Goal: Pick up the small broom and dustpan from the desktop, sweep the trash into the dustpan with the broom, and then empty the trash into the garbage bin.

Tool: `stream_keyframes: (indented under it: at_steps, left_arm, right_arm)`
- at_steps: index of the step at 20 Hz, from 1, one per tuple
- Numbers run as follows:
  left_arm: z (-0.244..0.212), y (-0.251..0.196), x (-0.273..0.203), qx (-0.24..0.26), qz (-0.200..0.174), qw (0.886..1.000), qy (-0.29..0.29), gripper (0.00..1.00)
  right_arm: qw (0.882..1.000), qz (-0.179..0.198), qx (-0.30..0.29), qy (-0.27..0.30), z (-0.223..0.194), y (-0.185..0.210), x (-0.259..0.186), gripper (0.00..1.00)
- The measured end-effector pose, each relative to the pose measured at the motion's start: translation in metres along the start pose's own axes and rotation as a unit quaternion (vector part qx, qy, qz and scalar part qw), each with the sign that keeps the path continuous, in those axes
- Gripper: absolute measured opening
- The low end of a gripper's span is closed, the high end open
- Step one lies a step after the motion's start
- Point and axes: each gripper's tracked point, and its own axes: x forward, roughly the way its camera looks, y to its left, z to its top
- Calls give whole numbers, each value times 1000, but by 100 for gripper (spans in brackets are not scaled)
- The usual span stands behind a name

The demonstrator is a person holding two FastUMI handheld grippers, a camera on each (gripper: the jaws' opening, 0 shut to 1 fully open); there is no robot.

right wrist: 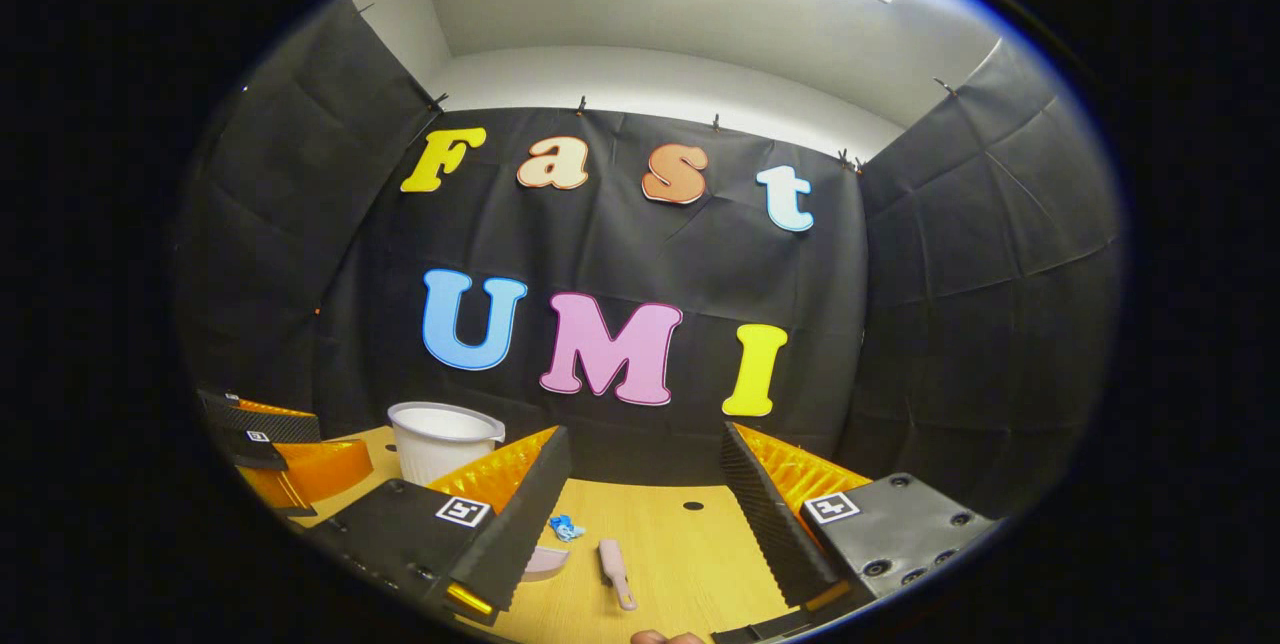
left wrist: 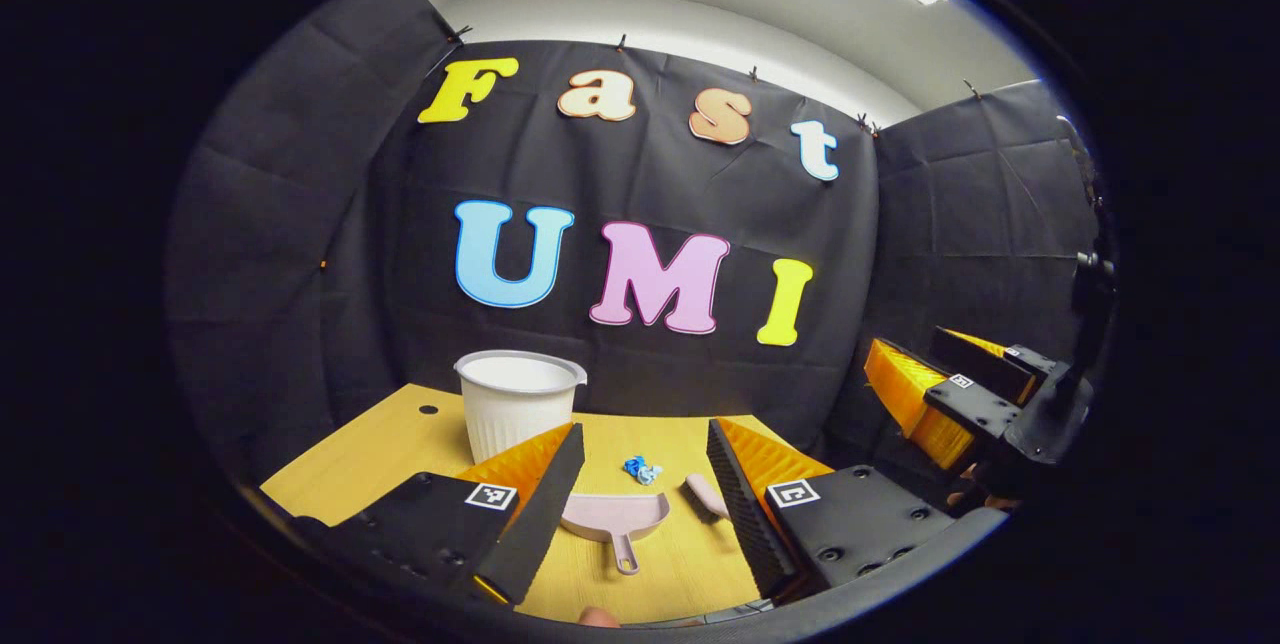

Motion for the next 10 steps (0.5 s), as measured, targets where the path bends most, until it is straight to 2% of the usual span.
stream_keyframes:
  at_steps: [2,6,7,9,10]
  left_arm:
    - [-1,3,16,-7,5,1000,16,74]
    - [-24,8,60,-12,23,997,76,74]
    - [-33,8,71,-16,27,995,95,74]
    - [-59,8,95,-25,32,989,143,74]
    - [-75,8,106,-31,34,984,170,74]
  right_arm:
    - [1000,1,-1,1,4,-1,14,94]
    - [1000,5,6,3,6,-5,52,96]
    - [1000,7,7,7,4,-6,63,99]
    - [1000,11,0,6,4,-6,82,96]
    - [1000,15,-5,-1,6,-6,91,99]
